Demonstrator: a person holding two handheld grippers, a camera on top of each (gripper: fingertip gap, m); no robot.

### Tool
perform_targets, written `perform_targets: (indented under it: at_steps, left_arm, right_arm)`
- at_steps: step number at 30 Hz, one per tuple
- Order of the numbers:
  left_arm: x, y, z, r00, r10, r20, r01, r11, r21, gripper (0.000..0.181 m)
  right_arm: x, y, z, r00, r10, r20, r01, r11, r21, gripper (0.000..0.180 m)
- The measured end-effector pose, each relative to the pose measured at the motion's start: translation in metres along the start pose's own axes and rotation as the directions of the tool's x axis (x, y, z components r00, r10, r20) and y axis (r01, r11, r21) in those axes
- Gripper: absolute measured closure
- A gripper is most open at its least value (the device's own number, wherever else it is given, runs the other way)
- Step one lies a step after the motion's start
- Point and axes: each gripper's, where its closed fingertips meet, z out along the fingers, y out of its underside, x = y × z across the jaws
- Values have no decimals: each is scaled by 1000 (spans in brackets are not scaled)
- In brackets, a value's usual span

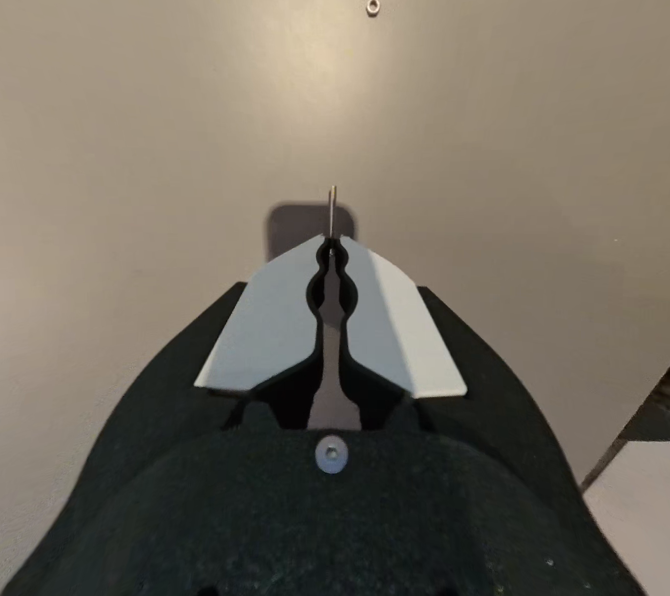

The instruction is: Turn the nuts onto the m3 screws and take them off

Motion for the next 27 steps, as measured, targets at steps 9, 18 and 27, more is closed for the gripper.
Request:
perform_targets:
  at_steps: [9, 18, 27]
  left_arm:
    - [5, 0, 10, 1000, 25, -17, -26, 998, -55, 178]
    - [8, 0, 10, 995, 97, 2, -96, 993, -63, 171]
    - [9, 1, 3, 992, 125, 26, -126, 991, 52, 158]
  right_arm:
    - [-6, -5, 2, 1000, -2, 18, 2, 1000, 11, 45]
    - [-5, -6, 1, 1000, 7, 16, -8, 1000, 20, 45]
    - [-5, -8, -1, 1000, 9, 15, -9, 1000, 28, 44]
